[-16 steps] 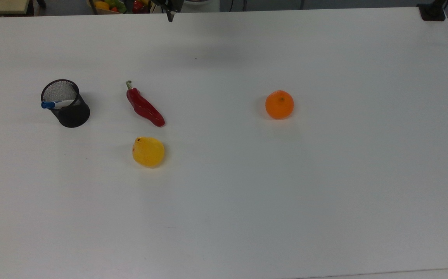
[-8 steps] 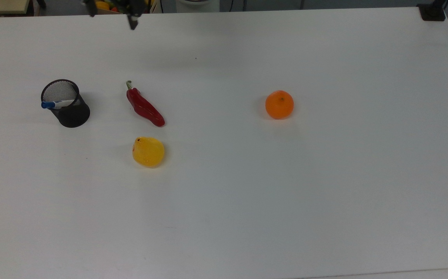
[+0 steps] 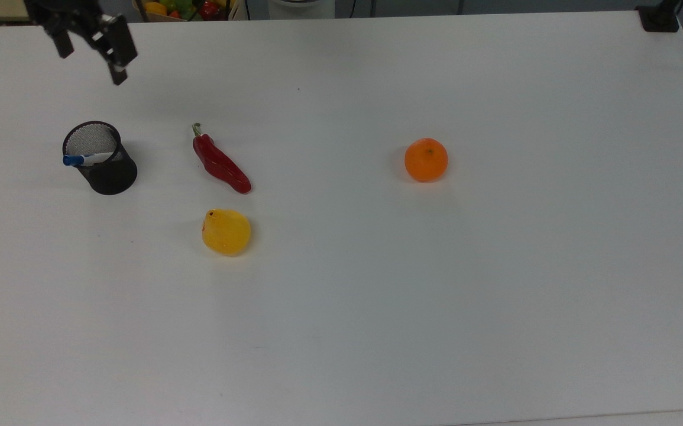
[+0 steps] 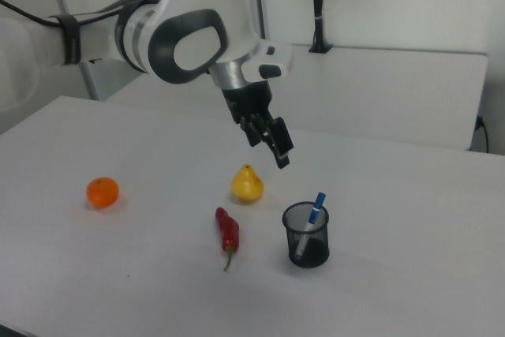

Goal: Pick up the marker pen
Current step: 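Move the open gripper toward the black mesh pen cup, then lower the gripper into the cup and close on the blue marker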

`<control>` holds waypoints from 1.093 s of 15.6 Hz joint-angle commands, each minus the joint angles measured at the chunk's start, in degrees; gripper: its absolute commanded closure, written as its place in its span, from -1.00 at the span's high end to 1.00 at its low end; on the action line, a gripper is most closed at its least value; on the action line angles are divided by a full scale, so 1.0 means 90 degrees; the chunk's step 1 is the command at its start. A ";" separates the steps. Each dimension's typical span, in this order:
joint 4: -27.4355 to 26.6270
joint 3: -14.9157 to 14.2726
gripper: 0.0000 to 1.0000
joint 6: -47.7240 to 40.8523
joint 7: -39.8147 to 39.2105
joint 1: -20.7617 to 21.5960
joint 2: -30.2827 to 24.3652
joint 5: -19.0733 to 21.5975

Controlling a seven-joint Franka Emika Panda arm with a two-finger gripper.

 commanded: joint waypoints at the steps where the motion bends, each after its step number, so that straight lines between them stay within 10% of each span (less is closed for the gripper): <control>1: -0.0052 -0.0341 1.00 0.0750 -0.0426 0.0012 0.0412 0.0112; 11: -0.0022 -0.0332 0.90 0.2636 -0.0232 -0.0095 0.1643 0.0424; 17: -0.0052 -0.0273 0.04 0.2784 -0.0182 -0.0095 0.1761 0.0415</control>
